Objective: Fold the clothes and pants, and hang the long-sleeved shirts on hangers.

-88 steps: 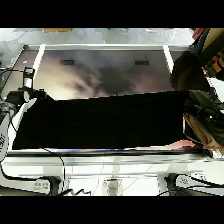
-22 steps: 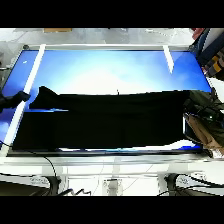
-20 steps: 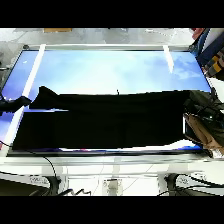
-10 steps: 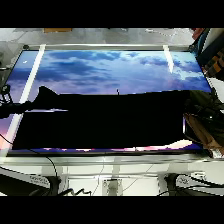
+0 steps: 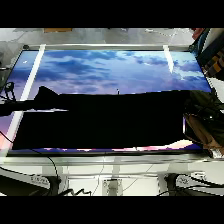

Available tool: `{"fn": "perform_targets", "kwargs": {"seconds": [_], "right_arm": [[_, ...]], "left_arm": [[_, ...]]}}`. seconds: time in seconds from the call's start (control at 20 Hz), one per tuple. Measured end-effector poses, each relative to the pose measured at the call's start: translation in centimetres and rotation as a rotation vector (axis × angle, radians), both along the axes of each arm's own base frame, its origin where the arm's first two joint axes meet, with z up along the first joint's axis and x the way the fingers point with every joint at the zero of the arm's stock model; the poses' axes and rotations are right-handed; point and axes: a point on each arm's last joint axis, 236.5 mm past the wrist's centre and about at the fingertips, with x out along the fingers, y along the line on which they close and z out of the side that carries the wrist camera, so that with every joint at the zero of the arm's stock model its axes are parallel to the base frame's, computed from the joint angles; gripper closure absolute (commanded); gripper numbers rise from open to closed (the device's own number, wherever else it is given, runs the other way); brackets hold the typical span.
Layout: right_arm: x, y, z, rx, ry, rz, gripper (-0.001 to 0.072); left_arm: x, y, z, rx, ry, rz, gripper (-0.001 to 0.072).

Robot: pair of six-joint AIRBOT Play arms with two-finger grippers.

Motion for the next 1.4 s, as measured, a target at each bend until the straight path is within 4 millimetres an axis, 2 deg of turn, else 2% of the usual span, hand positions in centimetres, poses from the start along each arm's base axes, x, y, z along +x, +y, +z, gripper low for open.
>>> {"fn": "perform_targets", "kwargs": {"seconds": [0.1,0.35,0.45,0.5,0.6,0.7,1.0,1.1,1.15,1.25,1.4], "right_arm": [[0.0,0.1,0.2,0.002,-0.002,0.006,0.0683],[1.3,-0.5,2.6,-0.027,-0.051,0.024,0.0684],[1.7,-1.0,3.5,-0.062,-0.062,0.036,0.0684],[1.7,-1.4,3.7,-0.084,-0.056,0.042,0.0684],[1.4,-2.1,3.5,-0.127,-0.021,0.051,0.0684],[0.9,-2.5,2.8,-0.163,0.018,0.064,0.0684],[-0.3,-2.0,0.8,-0.226,0.104,0.13,0.0684],[-0.5,-2.2,0.5,-0.243,0.117,0.137,0.0684],[-0.5,-2.2,0.4,-0.248,0.12,0.139,0.0683],[-0.5,-2.5,0.3,-0.262,0.122,0.136,0.0684],[-0.4,-2.7,0.2,-0.275,0.123,0.133,0.0683]], "left_arm": [[0.9,0.4,4.0,0.025,-0.067,0.016,0.0697],[2.8,1.6,16.5,0.133,-0.284,0.042,0.0697],[2.7,2.0,19.6,0.161,-0.333,0.061,0.0697],[2.5,2.2,20.2,0.167,-0.337,0.077,0.0697],[2.1,2.8,20.5,0.169,-0.32,0.11,0.0696],[1.9,2.7,19.5,0.152,-0.282,0.117,0.0697],[1.1,1.4,11.3,0.035,-0.067,0.075,0.0696],[1.0,0.6,9.7,-0.006,-0.026,0.061,0.0696],[1.0,0.2,9.7,-0.026,-0.025,0.06,0.0696],[1.4,-0.3,10.9,-0.046,-0.052,0.057,0.0696],[2.3,0.3,16.1,0.004,-0.169,0.063,0.0696]]}}
